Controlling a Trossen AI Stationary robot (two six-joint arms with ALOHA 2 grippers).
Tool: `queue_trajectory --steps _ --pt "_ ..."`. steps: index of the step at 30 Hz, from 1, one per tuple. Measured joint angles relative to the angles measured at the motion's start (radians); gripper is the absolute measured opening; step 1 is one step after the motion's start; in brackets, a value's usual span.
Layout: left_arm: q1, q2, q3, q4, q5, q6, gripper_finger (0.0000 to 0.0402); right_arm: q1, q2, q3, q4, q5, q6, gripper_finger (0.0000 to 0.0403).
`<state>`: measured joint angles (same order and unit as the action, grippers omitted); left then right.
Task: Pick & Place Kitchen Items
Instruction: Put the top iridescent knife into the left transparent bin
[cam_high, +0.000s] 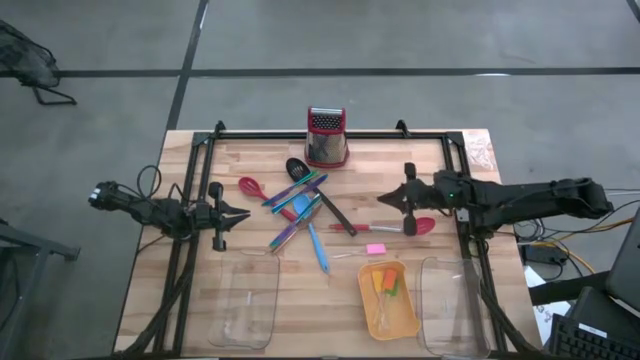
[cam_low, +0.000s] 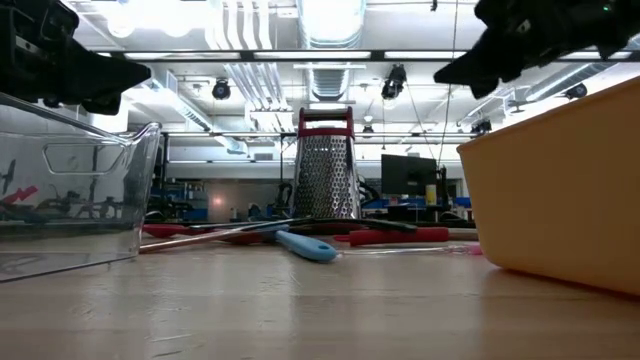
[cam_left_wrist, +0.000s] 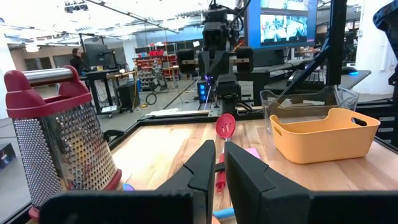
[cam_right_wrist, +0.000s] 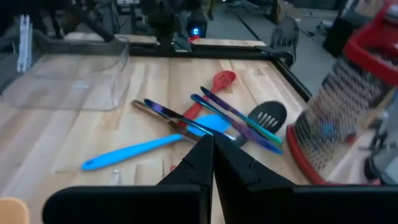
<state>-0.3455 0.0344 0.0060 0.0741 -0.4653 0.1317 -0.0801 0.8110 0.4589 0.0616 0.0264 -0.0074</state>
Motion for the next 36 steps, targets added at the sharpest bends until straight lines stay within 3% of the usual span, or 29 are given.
queue_trajectory --steps 13,18,36 --pt "0.0 0.0 0.0 0.0 0.0 0.0 0.0042 0.004 -0.209 -0.208 0.246 -0.005 0.008 0.0008" --pt "0.0 0.0 0.0 0.0 0.0 0.0 0.0042 0.004 -0.269 -0.251 0.255 -0.004 0.008 0.0008" --pt "0.0 0.0 0.0 0.0 0.0 0.0 0.0042 0.004 -0.267 -0.325 0.261 -0.004 0.066 0.0008"
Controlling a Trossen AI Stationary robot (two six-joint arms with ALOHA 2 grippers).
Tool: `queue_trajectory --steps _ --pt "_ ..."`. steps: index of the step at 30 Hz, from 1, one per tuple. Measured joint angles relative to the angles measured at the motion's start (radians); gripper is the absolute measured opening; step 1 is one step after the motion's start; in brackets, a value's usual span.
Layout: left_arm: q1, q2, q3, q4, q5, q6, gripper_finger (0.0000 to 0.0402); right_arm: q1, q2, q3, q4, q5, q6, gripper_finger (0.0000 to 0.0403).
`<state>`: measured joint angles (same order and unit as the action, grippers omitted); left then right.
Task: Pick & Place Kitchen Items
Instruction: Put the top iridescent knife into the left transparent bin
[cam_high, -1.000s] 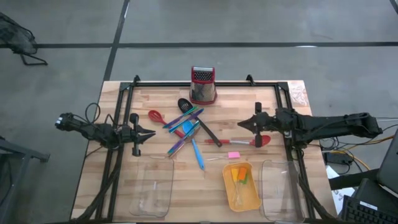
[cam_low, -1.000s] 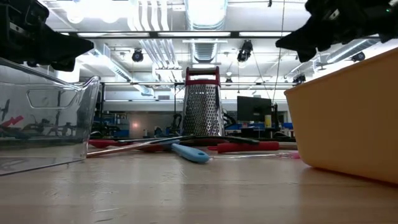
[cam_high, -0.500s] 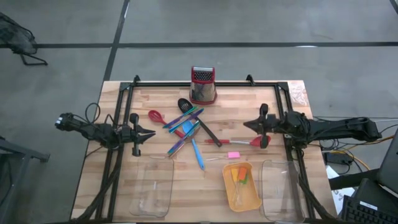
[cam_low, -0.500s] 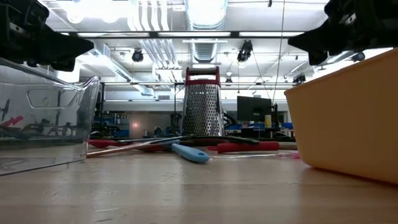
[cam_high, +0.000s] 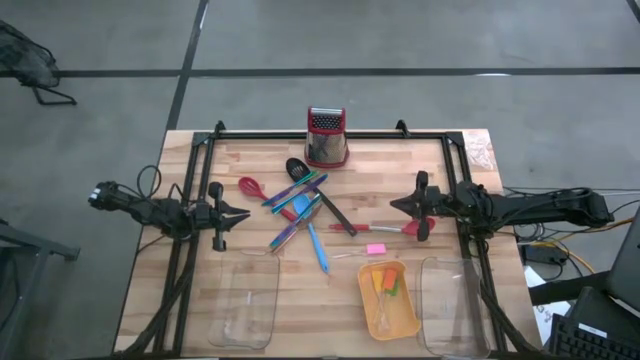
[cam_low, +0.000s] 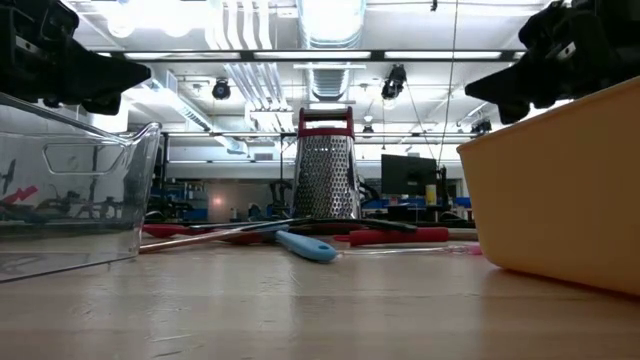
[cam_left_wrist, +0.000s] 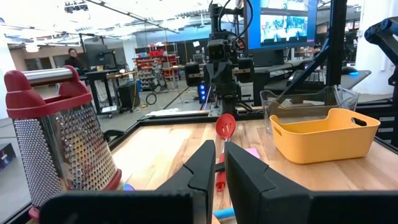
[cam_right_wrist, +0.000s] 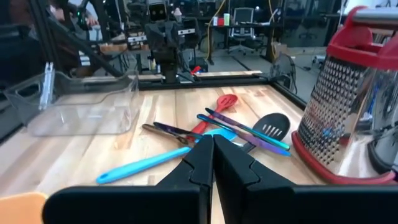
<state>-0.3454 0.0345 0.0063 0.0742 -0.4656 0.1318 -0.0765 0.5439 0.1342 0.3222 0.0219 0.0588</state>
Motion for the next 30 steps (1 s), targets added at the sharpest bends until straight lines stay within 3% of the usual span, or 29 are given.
queue_trajectory --steps 30 --pt "0.0 0.0 0.0 0.0 0.0 0.0 0.0042 0.0 0.014 -0.019 0.037 0.007 0.042 0.0009"
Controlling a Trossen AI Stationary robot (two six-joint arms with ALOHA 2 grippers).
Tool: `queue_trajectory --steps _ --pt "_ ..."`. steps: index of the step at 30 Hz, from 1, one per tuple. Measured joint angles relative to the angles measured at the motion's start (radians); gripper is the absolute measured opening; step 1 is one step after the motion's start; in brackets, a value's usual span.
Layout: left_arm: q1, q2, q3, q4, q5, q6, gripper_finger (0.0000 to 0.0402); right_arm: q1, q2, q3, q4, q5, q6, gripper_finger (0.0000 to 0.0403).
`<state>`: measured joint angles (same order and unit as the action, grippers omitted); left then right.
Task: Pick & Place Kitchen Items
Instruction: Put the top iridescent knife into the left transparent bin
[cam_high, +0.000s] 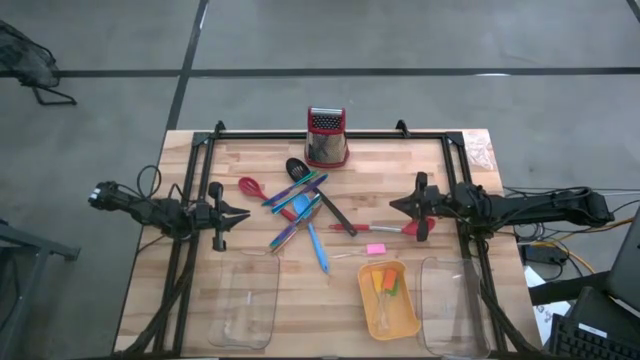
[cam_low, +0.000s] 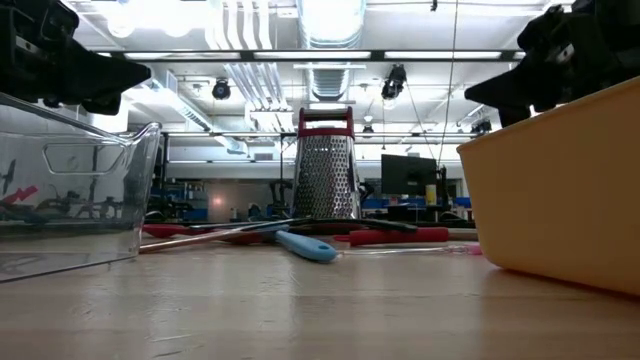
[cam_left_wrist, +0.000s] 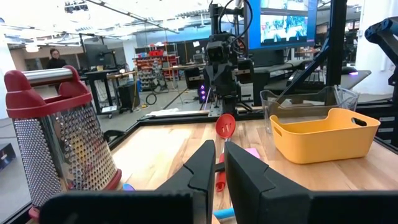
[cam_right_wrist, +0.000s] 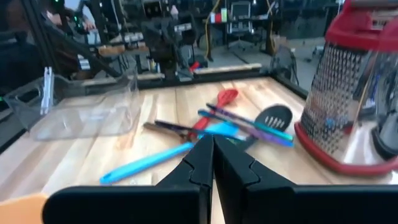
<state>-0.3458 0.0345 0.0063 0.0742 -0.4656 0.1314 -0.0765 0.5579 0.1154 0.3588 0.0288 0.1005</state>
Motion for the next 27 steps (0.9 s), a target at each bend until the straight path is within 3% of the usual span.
queue_trajectory --steps 27 --pt "0.0 0.0 0.0 0.0 0.0 0.0 0.0042 0.0 0.0 0.001 -0.005 0.0 -0.014 0.0009"
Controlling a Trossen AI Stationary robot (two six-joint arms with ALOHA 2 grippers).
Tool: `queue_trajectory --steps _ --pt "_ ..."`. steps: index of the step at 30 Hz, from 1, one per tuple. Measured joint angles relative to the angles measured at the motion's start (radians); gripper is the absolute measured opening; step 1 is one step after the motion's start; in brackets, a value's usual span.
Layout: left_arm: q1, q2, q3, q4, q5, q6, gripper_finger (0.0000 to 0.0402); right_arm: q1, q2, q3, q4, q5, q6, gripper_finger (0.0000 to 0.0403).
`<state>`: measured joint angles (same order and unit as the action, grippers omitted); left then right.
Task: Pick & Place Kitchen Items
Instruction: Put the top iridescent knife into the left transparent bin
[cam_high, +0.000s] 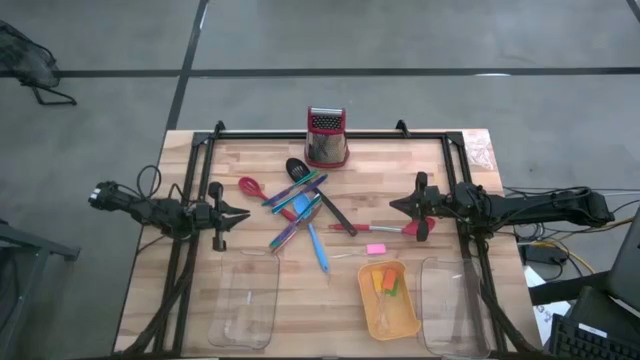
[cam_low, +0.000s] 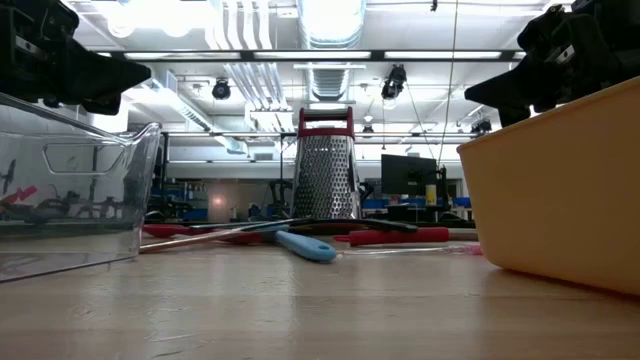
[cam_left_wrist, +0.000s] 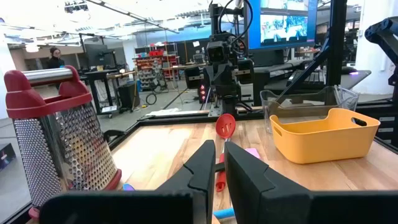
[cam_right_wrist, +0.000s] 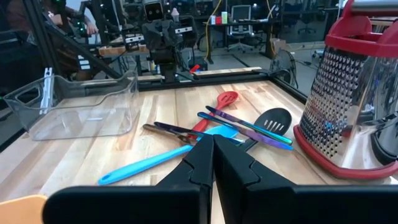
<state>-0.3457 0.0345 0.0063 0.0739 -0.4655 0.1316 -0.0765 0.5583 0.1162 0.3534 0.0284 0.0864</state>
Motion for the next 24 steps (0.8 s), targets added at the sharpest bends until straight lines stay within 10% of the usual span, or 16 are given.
queue_trajectory --steps 24 --pt "0.0 0.002 0.0 0.032 0.003 -0.083 0.0042 0.0 0.0 -0.001 -0.001 0.0 0.0 0.0009"
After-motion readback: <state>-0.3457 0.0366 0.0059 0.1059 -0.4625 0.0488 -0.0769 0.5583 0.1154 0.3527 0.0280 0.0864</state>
